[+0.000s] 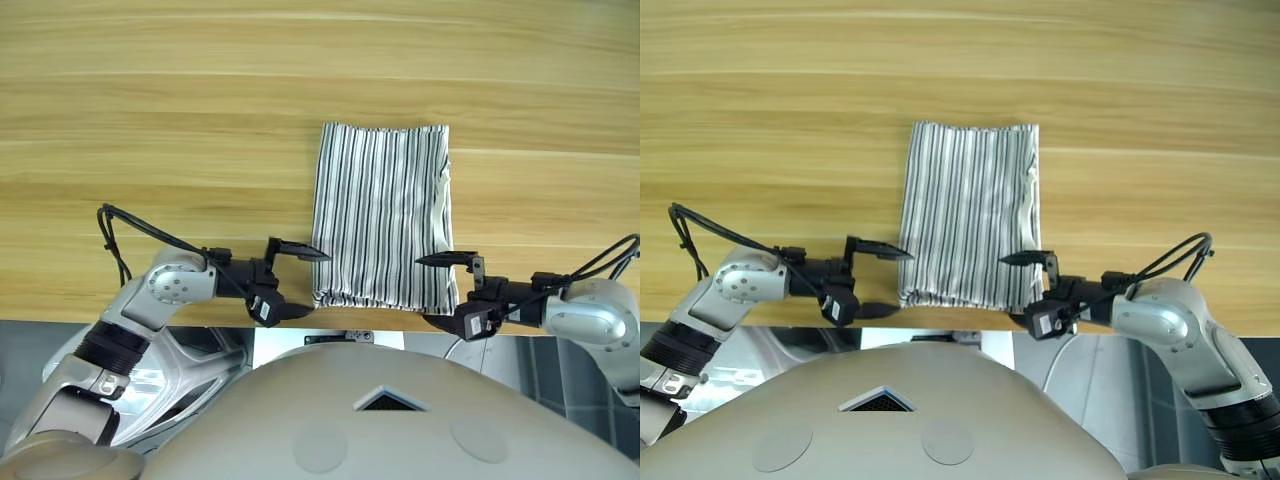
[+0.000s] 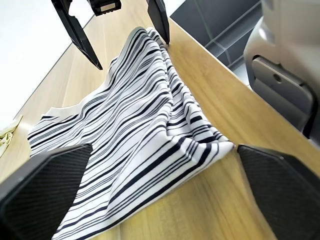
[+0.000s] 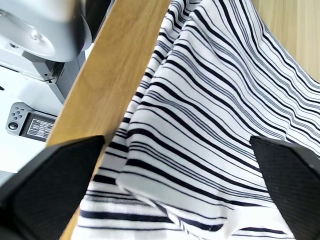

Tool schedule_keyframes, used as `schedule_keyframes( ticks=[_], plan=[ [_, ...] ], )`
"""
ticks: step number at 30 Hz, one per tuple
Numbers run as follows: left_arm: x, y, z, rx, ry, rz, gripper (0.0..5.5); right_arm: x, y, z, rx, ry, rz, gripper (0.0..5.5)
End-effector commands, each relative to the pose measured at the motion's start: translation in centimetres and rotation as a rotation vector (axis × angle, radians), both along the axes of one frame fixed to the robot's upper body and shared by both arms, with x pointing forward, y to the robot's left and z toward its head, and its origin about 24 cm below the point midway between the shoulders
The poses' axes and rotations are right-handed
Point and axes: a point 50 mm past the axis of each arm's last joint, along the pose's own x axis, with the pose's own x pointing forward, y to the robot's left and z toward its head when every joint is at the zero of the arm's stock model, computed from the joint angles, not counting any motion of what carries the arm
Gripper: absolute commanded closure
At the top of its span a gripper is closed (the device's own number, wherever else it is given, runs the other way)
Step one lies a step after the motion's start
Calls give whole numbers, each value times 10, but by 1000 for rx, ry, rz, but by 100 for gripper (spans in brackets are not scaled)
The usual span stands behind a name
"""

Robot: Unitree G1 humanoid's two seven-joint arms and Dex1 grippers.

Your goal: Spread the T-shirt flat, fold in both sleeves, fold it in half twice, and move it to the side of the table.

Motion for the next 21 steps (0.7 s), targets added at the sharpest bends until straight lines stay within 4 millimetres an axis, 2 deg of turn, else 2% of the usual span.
schedule_keyframes(
  ticks=[1, 12, 21],
  plan=[
    [-2, 0, -6, 46, 16, -18, 10, 0, -15, -12, -135, 45, -43, 11],
    [-3, 6, -12, 97, 13, -22, 10, -3, -33, -8, -224, 77, -37, 11],
    [2, 8, -17, 123, -10, -15, 10, -5, -53, 4, -268, 70, -59, 11]
  ],
)
